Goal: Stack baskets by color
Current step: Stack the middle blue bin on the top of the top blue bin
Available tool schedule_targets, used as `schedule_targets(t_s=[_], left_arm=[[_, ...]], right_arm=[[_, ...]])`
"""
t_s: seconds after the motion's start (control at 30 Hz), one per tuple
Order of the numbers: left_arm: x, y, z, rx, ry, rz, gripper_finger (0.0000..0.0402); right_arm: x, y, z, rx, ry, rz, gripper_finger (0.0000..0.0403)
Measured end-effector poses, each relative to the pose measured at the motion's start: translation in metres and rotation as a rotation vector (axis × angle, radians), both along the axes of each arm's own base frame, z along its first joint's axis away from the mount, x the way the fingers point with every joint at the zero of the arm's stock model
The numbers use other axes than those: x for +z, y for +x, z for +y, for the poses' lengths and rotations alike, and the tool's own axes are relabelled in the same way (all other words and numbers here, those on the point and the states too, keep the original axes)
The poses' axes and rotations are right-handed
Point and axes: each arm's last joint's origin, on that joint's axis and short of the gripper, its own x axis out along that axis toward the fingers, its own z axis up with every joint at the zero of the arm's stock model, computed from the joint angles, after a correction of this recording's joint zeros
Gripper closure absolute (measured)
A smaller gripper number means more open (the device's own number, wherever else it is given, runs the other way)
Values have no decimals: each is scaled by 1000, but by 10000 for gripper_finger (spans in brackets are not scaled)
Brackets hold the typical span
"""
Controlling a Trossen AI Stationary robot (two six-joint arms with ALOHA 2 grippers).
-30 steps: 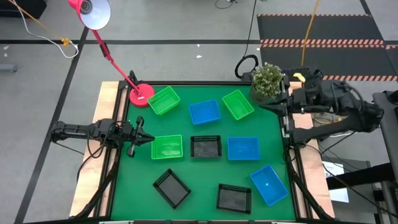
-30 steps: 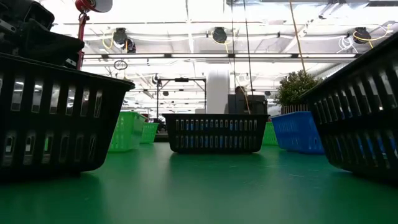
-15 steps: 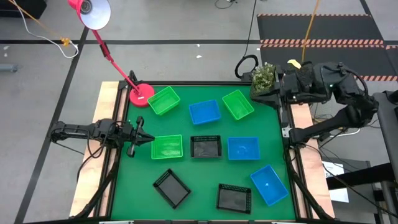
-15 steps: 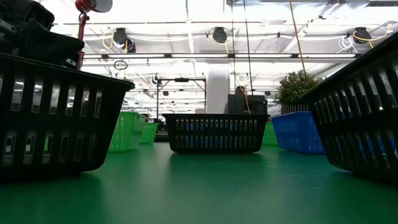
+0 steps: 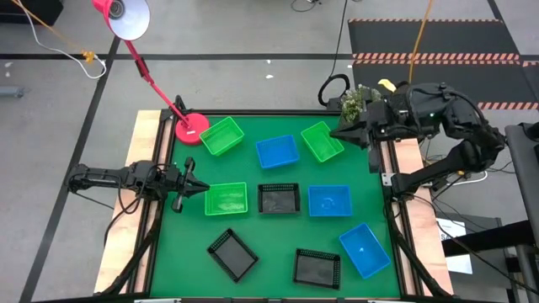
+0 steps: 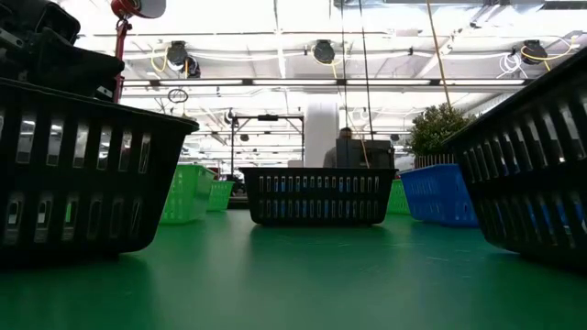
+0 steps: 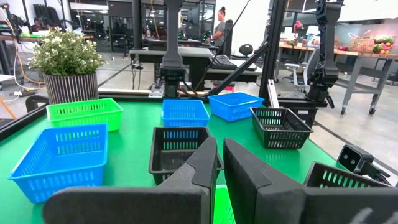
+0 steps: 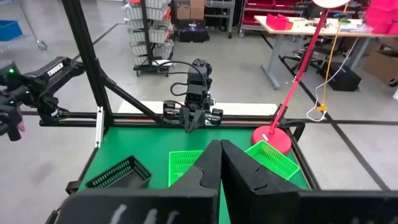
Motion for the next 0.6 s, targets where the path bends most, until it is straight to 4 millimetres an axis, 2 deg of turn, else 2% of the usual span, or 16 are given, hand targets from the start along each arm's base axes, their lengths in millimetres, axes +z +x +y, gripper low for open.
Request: schedule_targets(t_s=[0.3, 0.4, 0.47, 0.6], left_arm=[[1, 0, 0, 0, -10, -5, 369], [3, 0, 0, 1, -113, -15, 369], [3, 0, 2, 62, -184, -4, 369], [8, 0, 1, 60, -182, -28, 394]], right_arm=[[0, 0, 0, 3, -11, -1, 403], [0, 0, 0, 3, -12, -1, 403], [0, 0, 0, 3, -14, -1, 403], [0, 0, 0, 3, -14, -1, 403]])
